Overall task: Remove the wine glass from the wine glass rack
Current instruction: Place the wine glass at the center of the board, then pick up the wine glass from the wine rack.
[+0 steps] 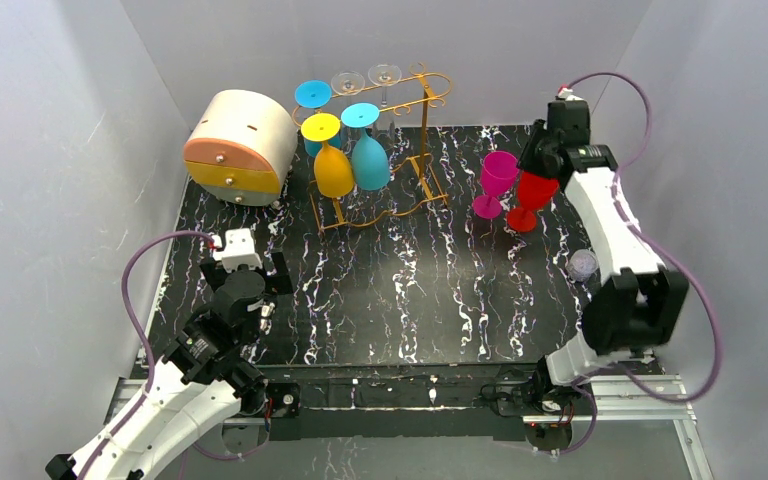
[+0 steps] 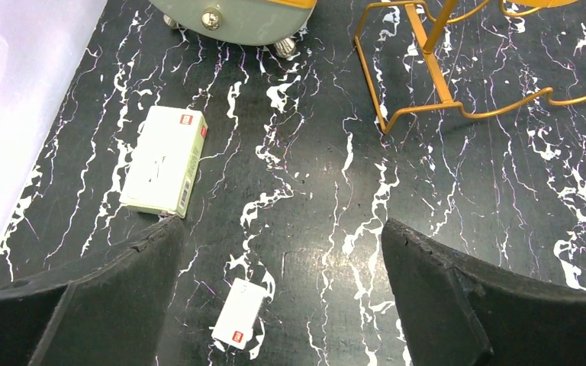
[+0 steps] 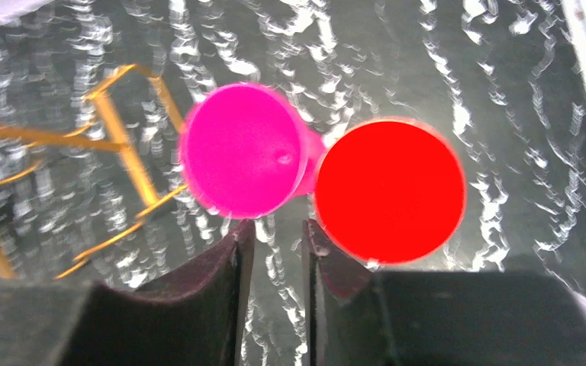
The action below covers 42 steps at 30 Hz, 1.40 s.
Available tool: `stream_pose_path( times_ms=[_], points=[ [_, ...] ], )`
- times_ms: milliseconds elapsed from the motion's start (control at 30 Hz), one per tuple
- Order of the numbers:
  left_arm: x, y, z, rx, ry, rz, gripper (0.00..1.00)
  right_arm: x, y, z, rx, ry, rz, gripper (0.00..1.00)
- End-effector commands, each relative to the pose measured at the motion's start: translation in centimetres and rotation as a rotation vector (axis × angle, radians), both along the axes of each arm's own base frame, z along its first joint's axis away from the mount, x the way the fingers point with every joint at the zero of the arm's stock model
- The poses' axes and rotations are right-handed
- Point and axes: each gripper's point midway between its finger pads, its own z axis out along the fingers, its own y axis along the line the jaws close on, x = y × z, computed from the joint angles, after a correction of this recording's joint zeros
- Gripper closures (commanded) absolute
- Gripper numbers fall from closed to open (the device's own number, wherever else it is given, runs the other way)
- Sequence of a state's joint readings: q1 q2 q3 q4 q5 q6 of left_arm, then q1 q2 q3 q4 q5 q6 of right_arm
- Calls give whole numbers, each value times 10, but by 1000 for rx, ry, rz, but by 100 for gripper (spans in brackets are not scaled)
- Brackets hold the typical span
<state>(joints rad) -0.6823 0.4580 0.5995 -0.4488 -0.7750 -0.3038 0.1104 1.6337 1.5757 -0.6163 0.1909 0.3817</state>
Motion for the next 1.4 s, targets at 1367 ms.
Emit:
stream_pose_path(
  times_ms=[1367],
  points=[
    [9, -16, 6, 8, 32, -51, 2, -72, 302, 190, 827, -590, 216, 36]
  ],
)
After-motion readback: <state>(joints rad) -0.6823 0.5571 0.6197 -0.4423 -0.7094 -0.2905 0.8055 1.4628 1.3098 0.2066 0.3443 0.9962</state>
